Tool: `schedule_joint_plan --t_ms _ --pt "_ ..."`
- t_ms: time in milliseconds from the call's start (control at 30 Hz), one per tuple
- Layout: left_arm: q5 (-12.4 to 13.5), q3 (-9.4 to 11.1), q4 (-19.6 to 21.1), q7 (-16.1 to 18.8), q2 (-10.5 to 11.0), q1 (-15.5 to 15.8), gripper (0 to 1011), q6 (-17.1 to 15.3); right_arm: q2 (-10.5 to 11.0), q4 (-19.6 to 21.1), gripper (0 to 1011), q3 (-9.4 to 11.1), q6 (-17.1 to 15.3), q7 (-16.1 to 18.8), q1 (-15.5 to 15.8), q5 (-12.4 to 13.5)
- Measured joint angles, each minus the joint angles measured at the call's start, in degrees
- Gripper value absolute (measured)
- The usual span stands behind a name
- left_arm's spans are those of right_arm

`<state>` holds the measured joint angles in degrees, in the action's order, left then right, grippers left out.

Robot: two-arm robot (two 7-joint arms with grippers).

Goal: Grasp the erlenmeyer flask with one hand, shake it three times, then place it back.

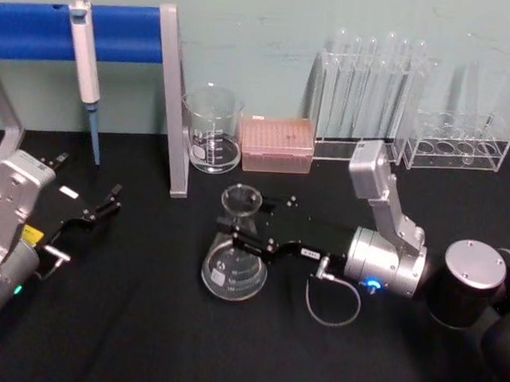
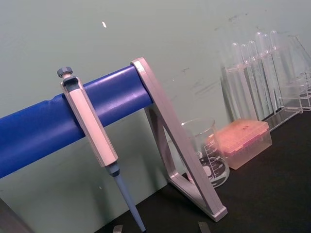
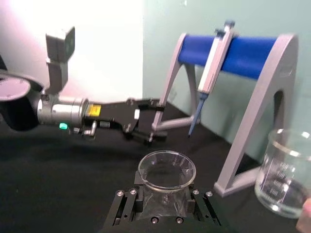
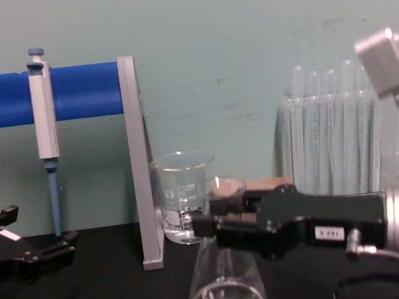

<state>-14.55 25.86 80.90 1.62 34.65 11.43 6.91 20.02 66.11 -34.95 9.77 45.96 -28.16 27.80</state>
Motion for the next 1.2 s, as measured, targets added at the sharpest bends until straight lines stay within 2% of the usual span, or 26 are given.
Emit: schedule_joint_plan --t_ms 200,500,800,1200 --pt "0.0 0.0 0.0 0.0 0.0 0.0 1001 0.0 0.6 3.0 456 1.5 0.3 -1.5 0.4 0.8" --pt "0.0 0.0 0.0 0.0 0.0 0.0 1001 0.0 1.8 8.5 456 4.4 0.3 -6.1 0.9 0.9" --pt "0.0 0.0 0.0 0.0 0.0 0.0 1001 0.0 1.9 10.3 456 6.2 -0.8 -9.5 1.7 0.3" --pt "0.0 0.0 0.0 0.0 0.0 0.0 1001 0.0 1.4 10.4 456 6.9 -1.5 -10.2 2.1 0.1"
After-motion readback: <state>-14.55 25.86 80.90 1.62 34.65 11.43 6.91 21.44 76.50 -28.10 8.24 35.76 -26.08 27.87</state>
